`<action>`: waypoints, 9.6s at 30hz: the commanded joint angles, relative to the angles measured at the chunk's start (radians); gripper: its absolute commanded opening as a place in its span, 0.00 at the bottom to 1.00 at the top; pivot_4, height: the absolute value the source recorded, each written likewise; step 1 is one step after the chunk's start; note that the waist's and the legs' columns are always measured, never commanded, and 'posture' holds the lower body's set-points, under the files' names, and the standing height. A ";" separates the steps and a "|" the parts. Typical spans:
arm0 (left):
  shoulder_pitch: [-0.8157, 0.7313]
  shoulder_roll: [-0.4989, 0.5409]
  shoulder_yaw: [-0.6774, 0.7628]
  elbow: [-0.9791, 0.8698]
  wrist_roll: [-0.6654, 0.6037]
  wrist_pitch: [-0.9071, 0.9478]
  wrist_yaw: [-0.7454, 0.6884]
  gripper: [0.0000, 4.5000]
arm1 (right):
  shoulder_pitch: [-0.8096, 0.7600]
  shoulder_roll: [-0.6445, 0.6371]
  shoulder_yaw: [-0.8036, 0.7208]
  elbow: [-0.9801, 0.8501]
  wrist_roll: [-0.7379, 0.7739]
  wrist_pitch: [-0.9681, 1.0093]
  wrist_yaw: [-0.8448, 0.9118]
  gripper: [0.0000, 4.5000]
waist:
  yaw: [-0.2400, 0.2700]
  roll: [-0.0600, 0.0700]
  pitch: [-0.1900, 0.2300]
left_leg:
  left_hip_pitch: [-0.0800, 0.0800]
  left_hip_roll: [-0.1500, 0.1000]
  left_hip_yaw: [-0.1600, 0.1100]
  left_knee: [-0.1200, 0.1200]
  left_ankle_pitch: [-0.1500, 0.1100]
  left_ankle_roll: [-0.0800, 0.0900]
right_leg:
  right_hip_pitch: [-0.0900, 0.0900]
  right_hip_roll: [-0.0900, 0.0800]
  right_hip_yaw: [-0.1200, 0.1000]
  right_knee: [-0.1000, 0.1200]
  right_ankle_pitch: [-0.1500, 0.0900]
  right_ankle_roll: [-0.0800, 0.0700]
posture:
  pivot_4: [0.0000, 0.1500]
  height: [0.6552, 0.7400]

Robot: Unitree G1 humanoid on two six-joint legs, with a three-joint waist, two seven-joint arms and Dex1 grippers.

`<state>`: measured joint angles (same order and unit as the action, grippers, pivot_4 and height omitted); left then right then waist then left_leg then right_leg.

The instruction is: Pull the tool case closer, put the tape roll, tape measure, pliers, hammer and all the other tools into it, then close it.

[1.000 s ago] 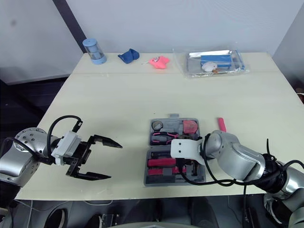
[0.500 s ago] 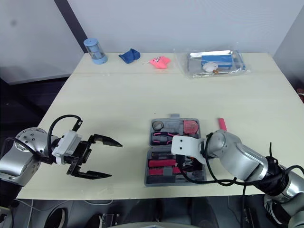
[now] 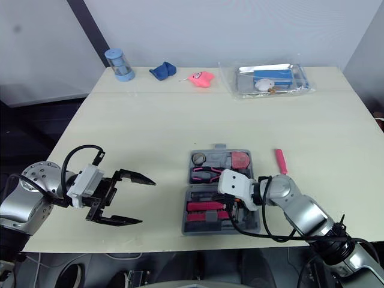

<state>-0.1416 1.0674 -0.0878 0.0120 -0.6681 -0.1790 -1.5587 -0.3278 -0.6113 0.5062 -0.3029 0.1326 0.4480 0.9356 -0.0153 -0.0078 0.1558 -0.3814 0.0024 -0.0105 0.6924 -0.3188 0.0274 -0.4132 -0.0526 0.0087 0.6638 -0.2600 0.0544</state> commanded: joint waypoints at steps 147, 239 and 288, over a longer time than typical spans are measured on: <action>0.115 0.042 0.045 -0.075 -0.017 -0.081 -0.056 1.00 | -0.055 -0.204 0.160 -0.414 -0.084 0.361 0.059 0.09 | 0.003 0.000 -0.008 | 0.002 0.001 0.000 -0.001 -0.002 0.004 | 0.001 0.001 0.001 -0.002 0.001 -0.002 | 1.00 1.00; 0.121 -0.058 0.119 -0.136 -0.067 0.070 -0.047 1.00 | 0.171 -0.015 -0.104 -0.044 0.025 -0.148 0.084 0.01 | 0.004 -0.001 -0.008 | 0.002 0.002 0.000 -0.001 -0.002 0.003 | 0.001 0.002 0.001 -0.001 0.001 -0.002 | 1.00 1.00; -0.219 -0.502 -0.027 0.542 0.441 0.050 0.188 0.01 | 0.067 -0.005 -0.324 0.488 0.005 -0.300 0.107 0.00 | 0.003 0.000 -0.008 | 0.002 0.001 0.001 0.003 0.000 -0.001 | 0.002 0.001 0.001 0.001 0.002 -0.002 | 1.00 1.00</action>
<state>-0.3547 0.5682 -0.1140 0.5652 -0.2287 -0.1217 -1.3662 -0.2559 -0.6149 0.1885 0.1984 0.1372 0.1673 1.0380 -0.0124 -0.0079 0.1473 -0.3798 0.0030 -0.0093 0.6954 -0.3185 0.0269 -0.4108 -0.0512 0.0102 0.6648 -0.2583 0.0524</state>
